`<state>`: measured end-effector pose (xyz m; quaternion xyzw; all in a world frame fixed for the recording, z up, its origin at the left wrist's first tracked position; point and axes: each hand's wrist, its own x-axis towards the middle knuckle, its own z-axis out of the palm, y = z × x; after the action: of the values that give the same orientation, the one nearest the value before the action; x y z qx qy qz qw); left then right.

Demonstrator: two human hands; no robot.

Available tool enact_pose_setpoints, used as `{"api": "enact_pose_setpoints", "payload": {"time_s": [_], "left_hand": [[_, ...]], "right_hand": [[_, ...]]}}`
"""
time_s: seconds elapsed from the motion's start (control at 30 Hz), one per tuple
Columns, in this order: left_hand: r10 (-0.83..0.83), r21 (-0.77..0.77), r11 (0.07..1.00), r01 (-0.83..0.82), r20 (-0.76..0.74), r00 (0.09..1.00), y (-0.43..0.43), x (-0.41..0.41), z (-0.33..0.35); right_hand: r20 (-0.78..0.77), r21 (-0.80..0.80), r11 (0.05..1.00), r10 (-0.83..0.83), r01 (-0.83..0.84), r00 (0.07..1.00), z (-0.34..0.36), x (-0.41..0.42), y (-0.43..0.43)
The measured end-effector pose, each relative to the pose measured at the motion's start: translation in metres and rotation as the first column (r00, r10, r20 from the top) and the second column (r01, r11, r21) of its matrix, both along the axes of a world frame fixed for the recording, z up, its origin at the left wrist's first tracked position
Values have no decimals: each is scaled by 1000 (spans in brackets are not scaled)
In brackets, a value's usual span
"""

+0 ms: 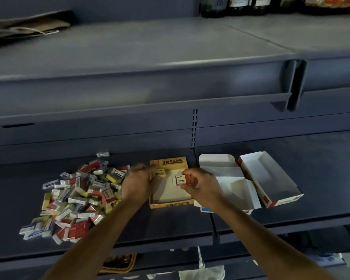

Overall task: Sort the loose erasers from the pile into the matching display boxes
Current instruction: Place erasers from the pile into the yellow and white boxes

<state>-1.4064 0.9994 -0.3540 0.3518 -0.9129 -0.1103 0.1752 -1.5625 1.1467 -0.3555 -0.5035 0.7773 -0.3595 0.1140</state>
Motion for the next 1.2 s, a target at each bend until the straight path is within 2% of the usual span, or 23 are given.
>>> {"api": "enact_pose_setpoints", "payload": {"time_s": [0.3,0.47,0.9,1.1,1.2], "left_hand": [[23,-48,999,-15,168,986,-7,-16,-4],[43,-15,999,-41,143,989,-9,-15,-7],[102,125,985,-120,139,985,-4,-19,-5],[124,54,989,-136,176,977,2,-18,-4],[116,-32,993,-113,111,987,10,-22,0]], "right_hand": [[-71,118,990,84,-75,994,-8,11,-4],[-136,149,986,93,-72,986,-9,9,-4],[-112,186,980,86,-64,990,-6,9,-3],[-11,110,988,111,-109,994,-3,7,-1],[-11,29,996,83,-83,996,2,1,3]]}}
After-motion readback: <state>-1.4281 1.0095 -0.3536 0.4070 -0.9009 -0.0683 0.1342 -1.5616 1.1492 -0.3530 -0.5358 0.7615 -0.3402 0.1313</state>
